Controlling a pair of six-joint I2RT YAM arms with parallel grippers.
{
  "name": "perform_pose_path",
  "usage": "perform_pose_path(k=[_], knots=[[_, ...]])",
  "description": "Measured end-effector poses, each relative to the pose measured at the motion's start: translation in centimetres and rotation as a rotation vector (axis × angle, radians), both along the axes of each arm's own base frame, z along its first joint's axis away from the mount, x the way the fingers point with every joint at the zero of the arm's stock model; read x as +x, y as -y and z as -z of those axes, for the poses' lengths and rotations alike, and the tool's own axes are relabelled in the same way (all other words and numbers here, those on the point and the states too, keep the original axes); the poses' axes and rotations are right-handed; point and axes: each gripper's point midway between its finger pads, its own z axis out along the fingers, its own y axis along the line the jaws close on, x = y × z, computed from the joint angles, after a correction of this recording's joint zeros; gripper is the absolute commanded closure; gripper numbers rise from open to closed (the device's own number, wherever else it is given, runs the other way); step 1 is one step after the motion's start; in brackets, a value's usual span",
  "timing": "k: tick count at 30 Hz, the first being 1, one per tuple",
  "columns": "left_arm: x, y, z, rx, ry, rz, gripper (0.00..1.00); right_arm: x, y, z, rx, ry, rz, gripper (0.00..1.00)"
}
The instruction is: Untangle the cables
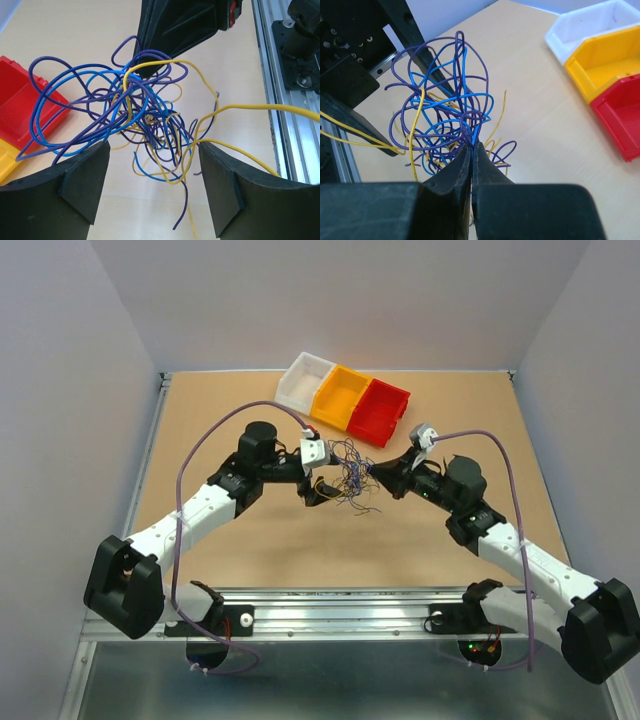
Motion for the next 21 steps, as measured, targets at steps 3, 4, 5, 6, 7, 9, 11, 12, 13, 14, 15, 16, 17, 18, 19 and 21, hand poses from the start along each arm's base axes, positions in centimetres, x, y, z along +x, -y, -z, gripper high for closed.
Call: perform_pose_path(k=[3, 4, 5, 6, 7, 9, 11, 12, 13, 14, 15, 16, 17, 18, 19, 21], knots=[[-0.1, 0.2, -0.6, -0.024, -0.011, 0.002, 0.13, 0.0, -0.2, 0.5, 0.001, -0.023, -0.01, 0.99], [0.0, 0.3, -0.8, -0.032, -0.011, 0.003, 0.13, 0.0, -0.3, 0.8, 0.0, -0.035, -0.015, 1.0], [0.0, 0.4, -0.9, -0.038, -0.012, 0.003, 0.13, 0.0, -0.4, 1.0, -0.002, -0.045, -0.019, 0.99], [0.0, 0.5, -1.0, -0.043, -0.014, 0.002, 0.13, 0.0, -0.5, 1.3, -0.003, -0.055, -0.024, 0.99], [0.1, 0.7, -0.9, -0.046, -0.022, 0.003, 0.13, 0.0, -0.6, 1.5, -0.003, -0.064, -0.029, 0.99], [0.1, 1.1, -0.5, -0.043, -0.039, 0.002, 0.2, -0.2, -0.9, 1.8, -0.002, -0.08, -0.044, 1.0], [0.4, 1.5, 0.2, -0.034, -0.065, -0.005, 0.44, -0.3, -1.1, 1.9, 0.004, -0.086, -0.06, 1.0], [0.6, 1.7, 0.6, -0.028, -0.08, -0.009, 0.71, -0.3, -1.3, 1.9, 0.007, -0.088, -0.069, 1.0], [0.9, 1.8, 1.0, -0.022, -0.09, -0.017, 0.82, -0.4, -1.4, 1.9, 0.011, -0.091, -0.079, 0.99], [1.1, 1.9, 1.4, -0.015, -0.103, -0.026, 0.99, -0.5, -1.5, 1.8, 0.015, -0.092, -0.084, 0.99], [1.4, 2.0, 1.6, -0.01, -0.114, -0.034, 1.0, -0.5, -1.5, 1.8, 0.019, -0.092, -0.086, 0.99], [1.6, 2.0, 1.8, -0.007, -0.119, -0.045, 1.0, -0.5, -1.5, 1.7, 0.022, -0.093, -0.086, 0.99], [2.0, 1.8, 1.9, -0.006, -0.124, -0.062, 1.0, -0.3, -1.4, 1.6, 0.026, -0.093, -0.074, 1.0], [2.3, 1.5, 1.9, -0.007, -0.13, -0.075, 1.0, -0.2, -1.4, 1.5, 0.029, -0.093, -0.065, 1.0], [2.4, 1.5, 1.7, -0.011, -0.131, -0.08, 1.0, 0.2, -1.0, 1.4, 0.034, -0.093, -0.032, 0.99], [3.5, 0.4, 1.3, -0.025, -0.145, -0.126, 1.0, 0.6, -0.2, 0.8, 0.046, -0.093, 0.033, 1.0]])
